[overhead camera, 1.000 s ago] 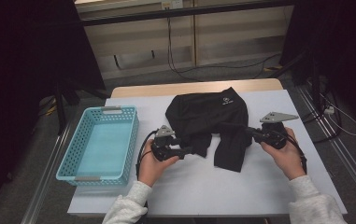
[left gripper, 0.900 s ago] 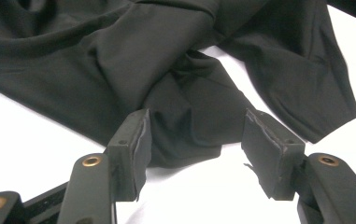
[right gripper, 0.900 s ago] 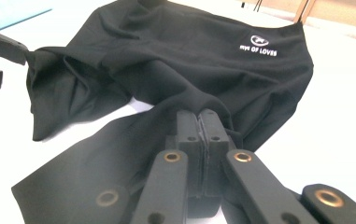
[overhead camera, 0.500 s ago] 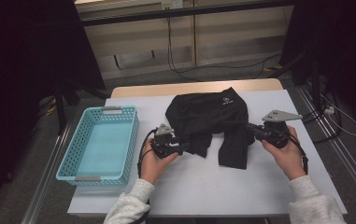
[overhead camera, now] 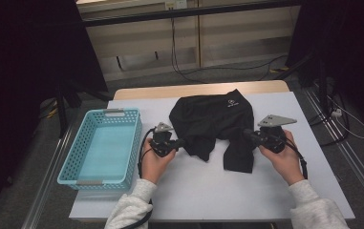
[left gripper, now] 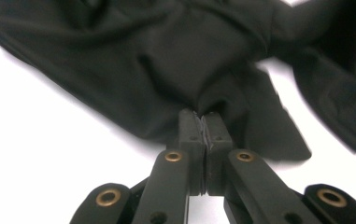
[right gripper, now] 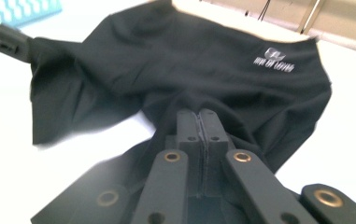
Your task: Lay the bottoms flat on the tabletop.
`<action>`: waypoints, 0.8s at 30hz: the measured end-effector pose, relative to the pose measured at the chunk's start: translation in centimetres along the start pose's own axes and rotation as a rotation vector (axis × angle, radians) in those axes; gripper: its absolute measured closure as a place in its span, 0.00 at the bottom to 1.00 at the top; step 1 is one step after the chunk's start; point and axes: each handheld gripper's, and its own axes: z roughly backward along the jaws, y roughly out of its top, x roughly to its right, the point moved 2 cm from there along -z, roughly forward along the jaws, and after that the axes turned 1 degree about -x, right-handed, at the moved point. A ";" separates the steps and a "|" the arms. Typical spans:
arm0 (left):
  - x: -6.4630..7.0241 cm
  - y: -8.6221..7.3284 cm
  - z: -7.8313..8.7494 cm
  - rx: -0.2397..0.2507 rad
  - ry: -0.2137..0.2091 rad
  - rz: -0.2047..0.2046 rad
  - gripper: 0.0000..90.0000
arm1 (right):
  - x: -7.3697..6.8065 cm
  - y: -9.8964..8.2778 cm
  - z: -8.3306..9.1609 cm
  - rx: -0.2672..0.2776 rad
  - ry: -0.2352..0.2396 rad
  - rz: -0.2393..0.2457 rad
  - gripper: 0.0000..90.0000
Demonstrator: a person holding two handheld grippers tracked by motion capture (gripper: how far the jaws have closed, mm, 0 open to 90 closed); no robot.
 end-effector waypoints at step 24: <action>-1.7 0.2 2.1 0.042 0.105 0.014 0.99 | 0.7 -0.6 0.8 -0.069 -0.039 -0.057 0.51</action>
